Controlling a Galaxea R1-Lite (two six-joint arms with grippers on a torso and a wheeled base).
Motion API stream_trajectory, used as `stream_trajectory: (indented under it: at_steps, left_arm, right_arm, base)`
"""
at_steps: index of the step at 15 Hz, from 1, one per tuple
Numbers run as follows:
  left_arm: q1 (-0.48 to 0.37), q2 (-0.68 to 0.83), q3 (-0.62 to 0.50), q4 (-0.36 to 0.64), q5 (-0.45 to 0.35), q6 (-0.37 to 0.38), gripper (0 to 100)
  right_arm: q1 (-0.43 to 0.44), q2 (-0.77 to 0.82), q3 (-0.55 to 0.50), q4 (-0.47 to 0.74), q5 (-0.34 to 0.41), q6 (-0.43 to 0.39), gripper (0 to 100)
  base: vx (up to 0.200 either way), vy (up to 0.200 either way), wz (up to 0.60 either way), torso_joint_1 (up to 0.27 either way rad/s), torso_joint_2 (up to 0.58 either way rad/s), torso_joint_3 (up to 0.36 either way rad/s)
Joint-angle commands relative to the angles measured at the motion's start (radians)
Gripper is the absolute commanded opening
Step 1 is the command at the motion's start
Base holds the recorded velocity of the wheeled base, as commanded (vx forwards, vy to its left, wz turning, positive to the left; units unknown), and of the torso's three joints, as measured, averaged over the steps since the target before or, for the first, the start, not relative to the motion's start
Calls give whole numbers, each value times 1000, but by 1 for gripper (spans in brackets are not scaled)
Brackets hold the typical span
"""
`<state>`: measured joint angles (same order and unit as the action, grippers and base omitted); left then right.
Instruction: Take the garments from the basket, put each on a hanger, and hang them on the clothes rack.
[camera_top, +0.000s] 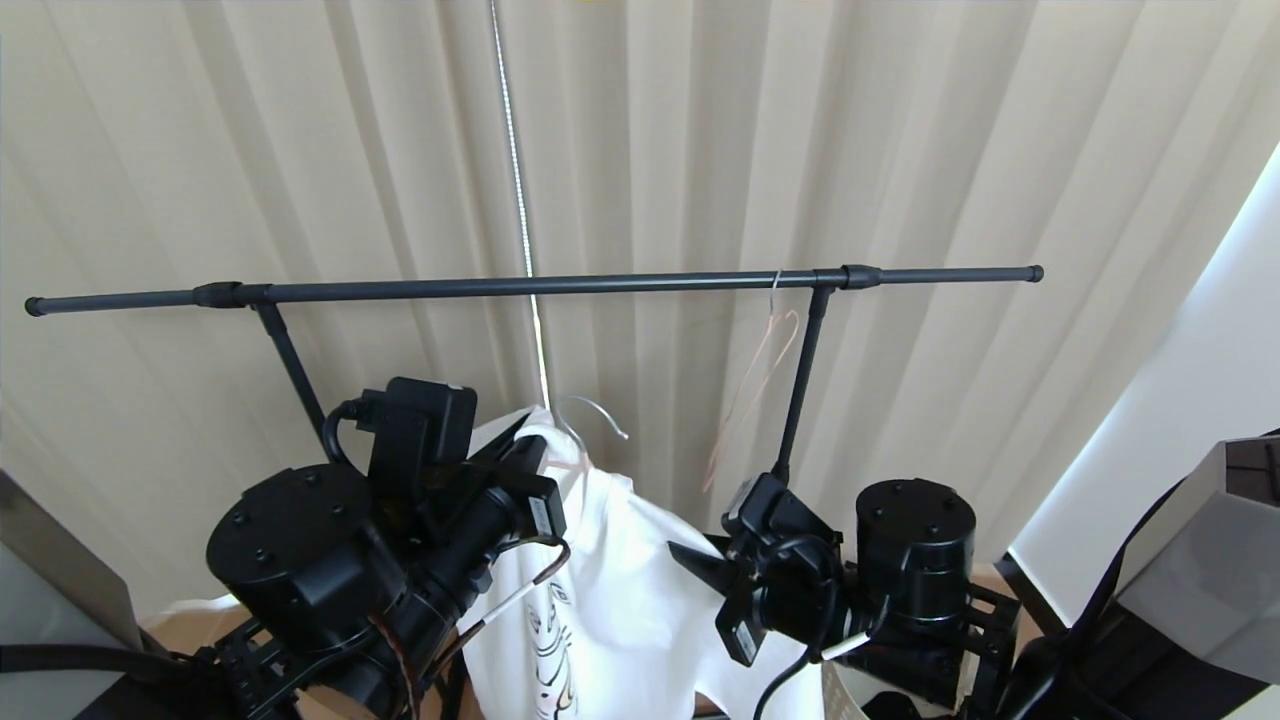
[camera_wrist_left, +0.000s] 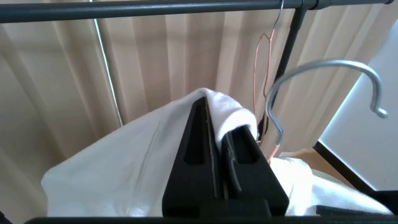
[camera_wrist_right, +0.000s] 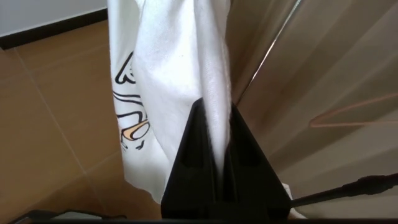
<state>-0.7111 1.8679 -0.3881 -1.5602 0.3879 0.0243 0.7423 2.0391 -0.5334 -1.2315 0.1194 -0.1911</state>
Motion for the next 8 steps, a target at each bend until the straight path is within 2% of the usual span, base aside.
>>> stream_trajectory:
  at_steps: [1, 5, 8]
  left_arm:
    - [1, 1, -2, 0, 0, 0, 0]
    - [25, 1, -5, 0, 0, 13, 0]
    - [104, -22, -5, 8, -12, 60, 0]
  right_arm:
    - [-3, -4, -5, -16, -1, 1, 0]
    - [-21, -27, 6, -36, 0, -1, 0]
    - [-24, -79, 73, -33, 48, -8, 0]
  base:
    - [0, 0, 0, 0, 0, 0]
    - [0, 0, 0, 0, 0, 0]
    - [0, 0, 0, 0, 0, 0]
